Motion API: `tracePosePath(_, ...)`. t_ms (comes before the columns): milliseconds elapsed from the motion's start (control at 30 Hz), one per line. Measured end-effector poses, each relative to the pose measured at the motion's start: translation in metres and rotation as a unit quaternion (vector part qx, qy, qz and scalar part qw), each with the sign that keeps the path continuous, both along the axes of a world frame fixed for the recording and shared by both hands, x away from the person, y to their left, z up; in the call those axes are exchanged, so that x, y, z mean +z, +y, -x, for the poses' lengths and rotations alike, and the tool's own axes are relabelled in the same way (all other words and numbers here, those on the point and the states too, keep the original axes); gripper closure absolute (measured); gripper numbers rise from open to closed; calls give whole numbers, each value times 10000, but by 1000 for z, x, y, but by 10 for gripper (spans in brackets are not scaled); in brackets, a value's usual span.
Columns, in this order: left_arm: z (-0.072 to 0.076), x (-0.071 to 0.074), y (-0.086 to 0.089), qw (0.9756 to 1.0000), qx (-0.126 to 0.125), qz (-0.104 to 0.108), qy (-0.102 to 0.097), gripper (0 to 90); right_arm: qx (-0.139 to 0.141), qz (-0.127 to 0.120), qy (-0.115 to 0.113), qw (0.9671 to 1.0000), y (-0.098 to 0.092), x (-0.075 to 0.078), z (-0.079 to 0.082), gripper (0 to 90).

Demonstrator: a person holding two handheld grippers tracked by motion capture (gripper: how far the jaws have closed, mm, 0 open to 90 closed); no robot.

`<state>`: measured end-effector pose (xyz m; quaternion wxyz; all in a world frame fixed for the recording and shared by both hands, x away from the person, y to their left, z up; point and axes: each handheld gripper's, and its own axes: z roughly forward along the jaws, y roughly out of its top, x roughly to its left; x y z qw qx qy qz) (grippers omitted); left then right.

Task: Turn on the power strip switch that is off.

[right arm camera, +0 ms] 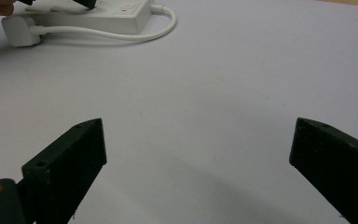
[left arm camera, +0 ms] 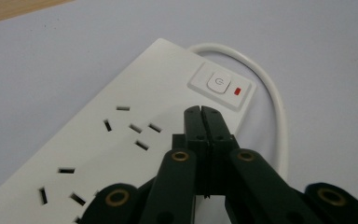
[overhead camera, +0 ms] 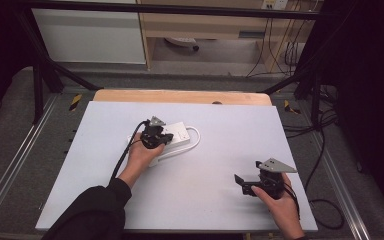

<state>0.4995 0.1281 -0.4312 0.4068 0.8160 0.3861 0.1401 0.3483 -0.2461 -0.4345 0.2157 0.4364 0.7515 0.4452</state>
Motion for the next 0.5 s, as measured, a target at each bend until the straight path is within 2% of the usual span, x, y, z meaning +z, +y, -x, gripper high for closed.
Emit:
tracePosePath(133,-1,2,-3,9999,-49,-152,-7,900,-5,-6,5,10000,0,0,0,42)
tracePosePath(500,-2,3,-3,9998,-81,-166,43,900,-2,6,7,10000,0,0,1,42)
